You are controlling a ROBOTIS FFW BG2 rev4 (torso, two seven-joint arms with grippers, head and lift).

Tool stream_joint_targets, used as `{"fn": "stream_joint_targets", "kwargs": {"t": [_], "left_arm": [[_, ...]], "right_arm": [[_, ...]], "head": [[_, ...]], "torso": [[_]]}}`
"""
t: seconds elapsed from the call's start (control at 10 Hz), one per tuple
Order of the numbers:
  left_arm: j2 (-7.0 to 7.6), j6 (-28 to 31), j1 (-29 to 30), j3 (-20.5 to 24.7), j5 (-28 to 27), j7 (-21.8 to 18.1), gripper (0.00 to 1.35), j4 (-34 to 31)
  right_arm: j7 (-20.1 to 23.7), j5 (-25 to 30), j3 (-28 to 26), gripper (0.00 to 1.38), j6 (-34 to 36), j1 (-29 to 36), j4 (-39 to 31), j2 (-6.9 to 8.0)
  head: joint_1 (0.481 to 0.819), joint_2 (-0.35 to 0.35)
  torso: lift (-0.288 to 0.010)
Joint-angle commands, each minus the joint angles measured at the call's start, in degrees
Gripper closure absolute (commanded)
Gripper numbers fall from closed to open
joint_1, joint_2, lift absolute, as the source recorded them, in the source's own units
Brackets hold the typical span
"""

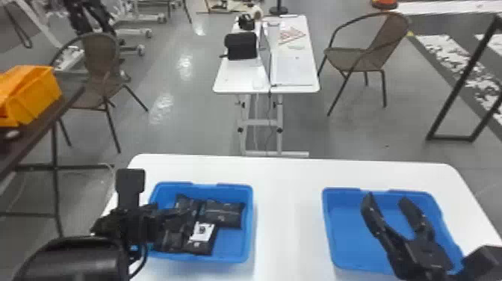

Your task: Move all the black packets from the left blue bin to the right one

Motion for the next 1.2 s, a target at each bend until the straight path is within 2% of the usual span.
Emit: {"fn": "stream_joint_targets", "kwargs": {"t": [0.0,0.2,0.4,0.5,0.6,0.7,0.8,0.9,1.0,1.1], "left_arm": [[0.26,1.62,-3.5,-0.03,-2.49,-0.01,0.29,5.11],[1.06,1.71,-7.63,0.32,-3.54,-0.09,0.29,14.07],[2.2,0.74,-9.74,-0.73,-4.16,-0.09,0.29,20.14],[2.29,-3.91,-10.97,-0.47,-5.13,-0.62,0.29,24.62],[2.9,-13.85,-13.7,0.67,-4.51,-4.4,0.34,33.41],[4.31,-19.21,-16.42,0.32,-3.37,-7.74,0.44,40.62],[5.19,-15.87,-16.95,-1.08,-3.81,-7.92,0.72,41.41],[4.92,-15.25,-16.34,-0.56,-4.42,-8.53,1.0,41.41],[4.75,-18.24,-15.63,-0.12,-4.25,-9.76,1.23,41.23],[4.57,-19.65,-13.88,0.32,-4.69,-11.78,1.21,36.84]], "right_arm": [[0.0,-0.35,0.22,0.32,0.0,0.06,0.23,0.0],[0.0,-0.7,0.22,0.32,0.0,-0.02,0.4,0.0],[0.0,-0.88,0.22,0.32,0.0,-0.11,0.58,0.0],[0.0,-1.05,0.22,0.32,0.0,-0.11,0.67,0.0],[0.0,-1.14,0.22,0.32,0.0,-0.11,0.76,0.0],[0.09,-1.14,0.31,0.32,0.09,-0.29,0.76,0.0],[0.18,-1.23,0.4,0.32,0.09,-0.55,0.93,-0.09],[0.18,-1.49,0.4,0.32,0.09,-0.38,0.93,-0.09],[0.09,-1.76,0.31,0.32,0.09,-0.02,0.76,-0.09],[0.09,-1.85,0.4,0.32,0.09,0.06,0.67,0.0]], "head": [[0.695,0.081],[0.695,0.097],[0.695,0.106],[0.695,0.106],[0.695,0.106],[0.695,0.094],[0.695,0.08],[0.695,0.079],[0.695,0.082],[0.695,0.079]], "torso": [[0.0],[0.0],[0.0],[0.0],[0.0],[0.0],[0.0],[0.0],[0.0],[0.0]]}}
